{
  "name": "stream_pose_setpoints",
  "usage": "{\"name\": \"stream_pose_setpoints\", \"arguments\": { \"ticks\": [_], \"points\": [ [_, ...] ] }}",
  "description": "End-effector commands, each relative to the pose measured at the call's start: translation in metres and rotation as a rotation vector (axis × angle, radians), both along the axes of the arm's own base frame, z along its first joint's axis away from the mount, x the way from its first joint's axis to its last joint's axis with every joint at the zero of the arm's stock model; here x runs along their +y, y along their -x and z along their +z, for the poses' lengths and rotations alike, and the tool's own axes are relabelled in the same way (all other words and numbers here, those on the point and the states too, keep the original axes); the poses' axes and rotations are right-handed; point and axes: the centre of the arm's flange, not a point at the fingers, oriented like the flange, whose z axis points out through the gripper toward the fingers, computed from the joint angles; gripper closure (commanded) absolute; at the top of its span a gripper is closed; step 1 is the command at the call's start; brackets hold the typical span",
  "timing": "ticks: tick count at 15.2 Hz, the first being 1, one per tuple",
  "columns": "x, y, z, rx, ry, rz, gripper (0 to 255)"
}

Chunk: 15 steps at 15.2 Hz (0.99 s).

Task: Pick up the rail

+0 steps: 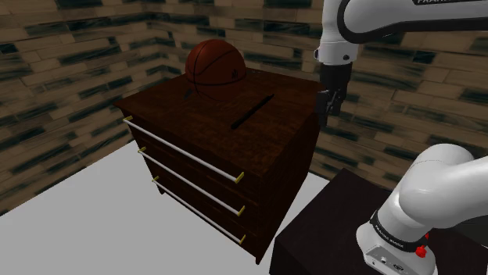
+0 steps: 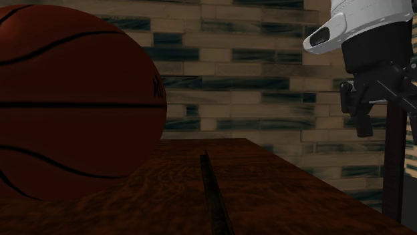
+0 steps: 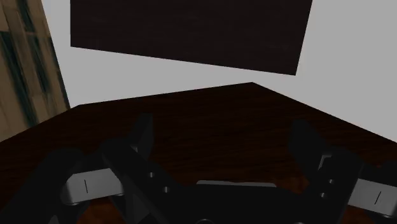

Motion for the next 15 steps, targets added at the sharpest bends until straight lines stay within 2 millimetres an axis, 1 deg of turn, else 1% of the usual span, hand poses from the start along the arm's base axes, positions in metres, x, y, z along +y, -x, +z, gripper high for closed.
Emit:
{"name": "stream_pose_setpoints", "arguments": {
  "ticks": [1, 5, 8, 12, 15],
  "points": [
    [0.000, 0.000, 0.000, 0.000, 0.000, 0.000, 0],
    [0.031, -0.033, -0.006, -0.047, 0.033, -0.244, 0],
    [0.048, -0.062, -0.010, -0.083, 0.057, -0.428, 0],
    [0.062, -0.105, -0.014, -0.130, 0.090, -0.672, 0],
    [0.066, -0.139, -0.016, -0.165, 0.115, -0.855, 0]
  ]
}}
